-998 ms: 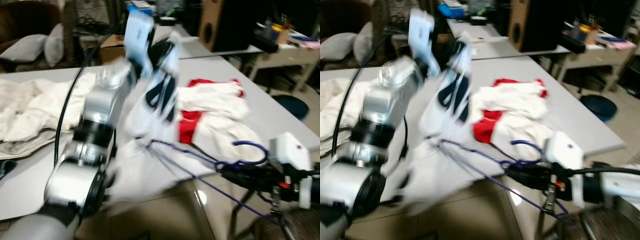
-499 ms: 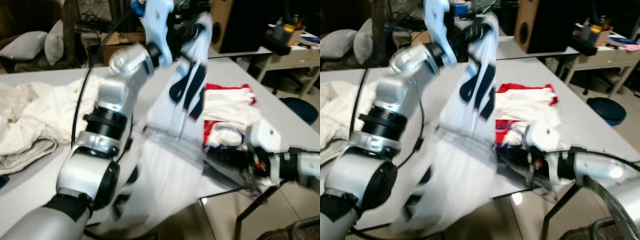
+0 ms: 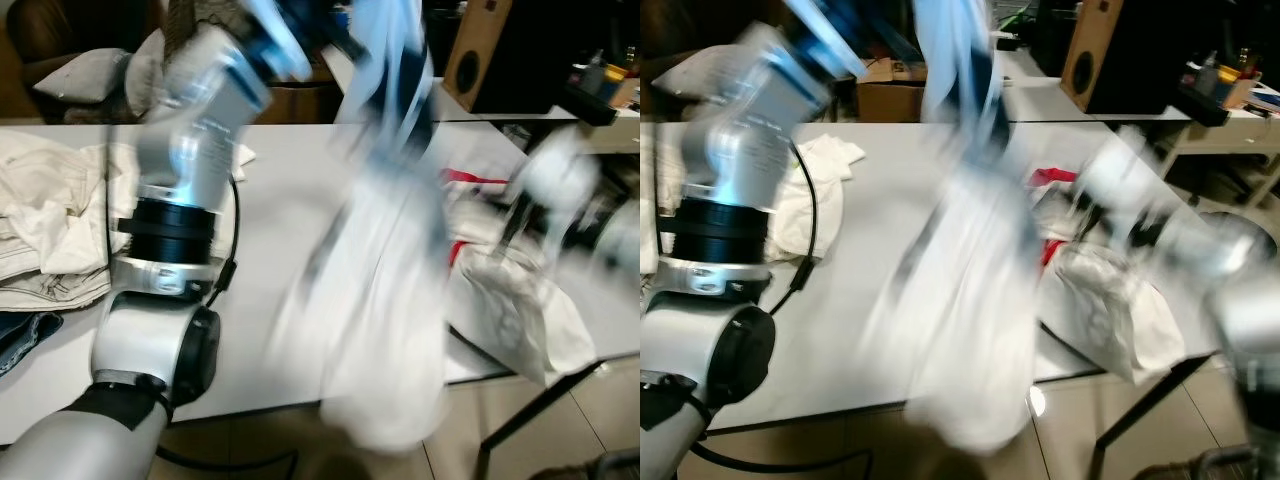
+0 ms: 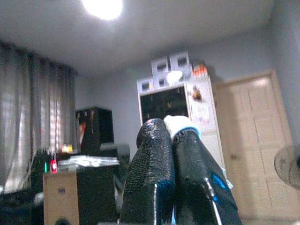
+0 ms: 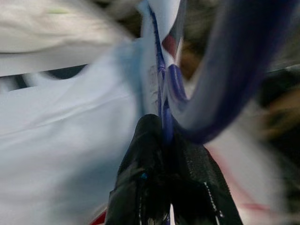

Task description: Hang hanger

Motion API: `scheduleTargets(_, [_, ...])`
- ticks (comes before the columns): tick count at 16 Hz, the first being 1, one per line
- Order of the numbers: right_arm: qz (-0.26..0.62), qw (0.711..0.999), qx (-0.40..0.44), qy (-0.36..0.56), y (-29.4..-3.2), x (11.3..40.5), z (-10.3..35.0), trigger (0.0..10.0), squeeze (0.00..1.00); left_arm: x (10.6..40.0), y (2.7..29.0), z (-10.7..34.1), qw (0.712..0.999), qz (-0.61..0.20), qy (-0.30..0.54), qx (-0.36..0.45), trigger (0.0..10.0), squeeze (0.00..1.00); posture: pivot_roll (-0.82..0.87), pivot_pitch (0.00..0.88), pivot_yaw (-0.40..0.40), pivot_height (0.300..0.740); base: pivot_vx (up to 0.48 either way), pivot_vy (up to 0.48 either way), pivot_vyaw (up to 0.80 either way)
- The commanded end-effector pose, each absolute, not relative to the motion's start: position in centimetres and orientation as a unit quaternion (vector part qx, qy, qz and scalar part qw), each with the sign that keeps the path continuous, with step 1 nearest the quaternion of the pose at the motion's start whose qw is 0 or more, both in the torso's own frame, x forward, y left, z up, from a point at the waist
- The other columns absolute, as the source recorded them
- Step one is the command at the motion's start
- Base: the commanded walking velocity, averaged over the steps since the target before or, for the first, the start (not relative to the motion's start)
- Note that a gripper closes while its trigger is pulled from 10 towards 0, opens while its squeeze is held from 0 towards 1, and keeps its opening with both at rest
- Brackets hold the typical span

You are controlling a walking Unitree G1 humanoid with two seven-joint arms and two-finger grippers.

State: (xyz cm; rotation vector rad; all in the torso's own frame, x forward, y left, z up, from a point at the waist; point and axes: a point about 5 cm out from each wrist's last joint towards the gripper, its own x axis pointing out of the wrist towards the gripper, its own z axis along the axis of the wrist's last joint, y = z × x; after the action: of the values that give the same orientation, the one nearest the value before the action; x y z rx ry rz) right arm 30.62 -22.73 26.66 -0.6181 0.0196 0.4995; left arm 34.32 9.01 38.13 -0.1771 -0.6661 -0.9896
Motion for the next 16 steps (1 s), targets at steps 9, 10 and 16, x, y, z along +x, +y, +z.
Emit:
scheduleTargets(9, [0.28, 0.874, -0.379, -0.116, -24.6, 33.1, 27.9, 10.0, 0.0, 32.3, 8.8, 31.6, 0.85, -0.444, -0.269, -0.086, 10.0, 0.0, -0.01, 0.0, -0.05, 0.74, 0.0, 0.0, 0.0])
scheduleTargets(10, [0.31, 0.872, -0.37, -0.077, -24.7, 32.3, 25.4, 10.0, 0.0, 32.0, 7.3, 27.5, 0.866, -0.457, -0.197, -0.048, 10.0, 0.0, -0.02, 0.0, -0.049, 0.74, 0.0, 0.0, 0.0])
scheduleTargets(16, [0.483, 0.797, -0.345, 0.111, -25.0, 25.4, 19.6, 10.0, 0.0, 30.3, 4.3, 17.1, 0.887, -0.46, 0.029, 0.023, 10.0, 0.0, -0.04, 0.0, -0.035, 0.74, 0.0, 0.0, 0.0])
